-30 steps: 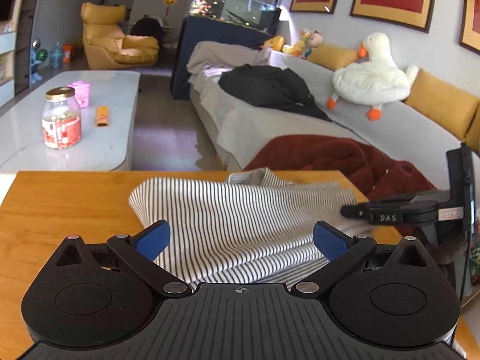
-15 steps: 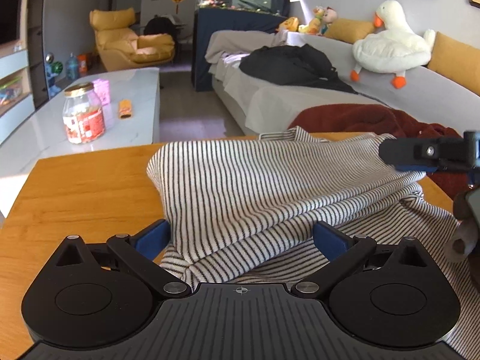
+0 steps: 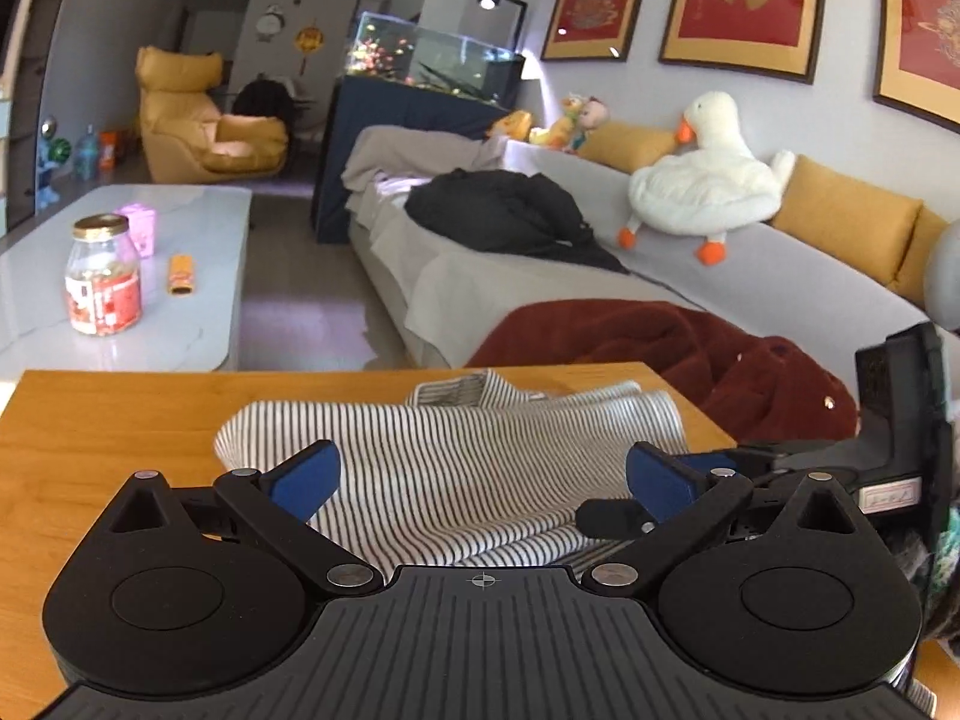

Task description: Fold clothes

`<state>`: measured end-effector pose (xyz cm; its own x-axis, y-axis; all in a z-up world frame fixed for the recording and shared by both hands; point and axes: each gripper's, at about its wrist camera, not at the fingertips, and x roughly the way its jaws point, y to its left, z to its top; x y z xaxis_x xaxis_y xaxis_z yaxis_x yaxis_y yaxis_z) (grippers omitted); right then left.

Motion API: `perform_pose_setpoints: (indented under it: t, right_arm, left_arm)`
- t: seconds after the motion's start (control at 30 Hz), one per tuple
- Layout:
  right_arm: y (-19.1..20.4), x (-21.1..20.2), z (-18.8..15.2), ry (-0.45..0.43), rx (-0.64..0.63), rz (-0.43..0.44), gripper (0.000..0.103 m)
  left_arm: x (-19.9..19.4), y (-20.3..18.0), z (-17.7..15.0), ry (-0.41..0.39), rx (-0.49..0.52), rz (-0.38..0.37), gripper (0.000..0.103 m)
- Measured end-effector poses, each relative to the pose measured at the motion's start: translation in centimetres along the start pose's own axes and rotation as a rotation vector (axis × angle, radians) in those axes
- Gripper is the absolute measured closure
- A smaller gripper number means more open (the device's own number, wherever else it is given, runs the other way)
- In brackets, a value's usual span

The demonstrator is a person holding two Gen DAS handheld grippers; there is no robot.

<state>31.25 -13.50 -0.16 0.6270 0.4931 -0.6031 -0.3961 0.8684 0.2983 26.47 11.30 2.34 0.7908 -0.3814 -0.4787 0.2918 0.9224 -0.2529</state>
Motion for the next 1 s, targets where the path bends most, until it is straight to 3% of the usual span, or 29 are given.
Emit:
perform_pose_setpoints:
  t: [0.07,0.17,0.27,0.33,0.47,0.57,0.6,0.7,0.83,0.9,1.0]
  right_arm:
    - [-0.4,-1.0,1.3,-0.026,0.046,0.031,0.0]
    - [1.6,-1.1,4.3,-0.108,-0.116,-0.067,0.0]
    - [3.2,1.9,7.2,-0.082,-0.217,-0.141,0.026]
    - [3.0,5.1,8.5,-0.013,-0.188,-0.126,0.045]
    - [2.0,11.2,8.6,0.125,-0.153,-0.165,0.071]
    - [2.1,12.1,7.8,0.112,-0.171,-0.168,0.084]
    - [2.3,12.0,7.7,0.114,-0.179,-0.165,0.097]
    - [3.6,8.0,7.5,0.037,-0.239,-0.139,0.098]
    - [5.0,-1.6,5.5,-0.082,-0.189,0.012,0.098]
    - [5.9,-5.2,2.9,-0.083,-0.197,0.055,0.098]
    - [6.8,-7.9,-1.8,-0.009,-0.207,0.096,0.098]
  left_arm:
    - [1.9,0.5,-1.3,0.048,-0.026,0.017,0.0]
    - [2.1,0.1,-2.0,0.043,-0.005,0.043,0.0]
    - [2.4,-0.1,-2.2,0.06,0.009,0.06,0.0]
    - [2.4,0.1,-2.3,0.057,0.002,0.056,0.0]
    - [1.9,0.9,-2.4,0.034,-0.044,0.029,0.0]
    - [1.5,1.4,-2.3,0.02,-0.072,0.017,0.0]
    - [1.3,1.6,-2.1,0.015,-0.083,0.013,0.0]
    - [0.1,2.5,-0.9,0.02,-0.151,-0.005,0.0]
    - [-3.4,3.7,1.8,-0.047,-0.188,0.013,0.0]
    - [-5.0,4.0,3.2,-0.072,-0.18,0.02,0.0]
    - [-5.9,3.8,4.2,-0.061,-0.156,0.025,0.0]
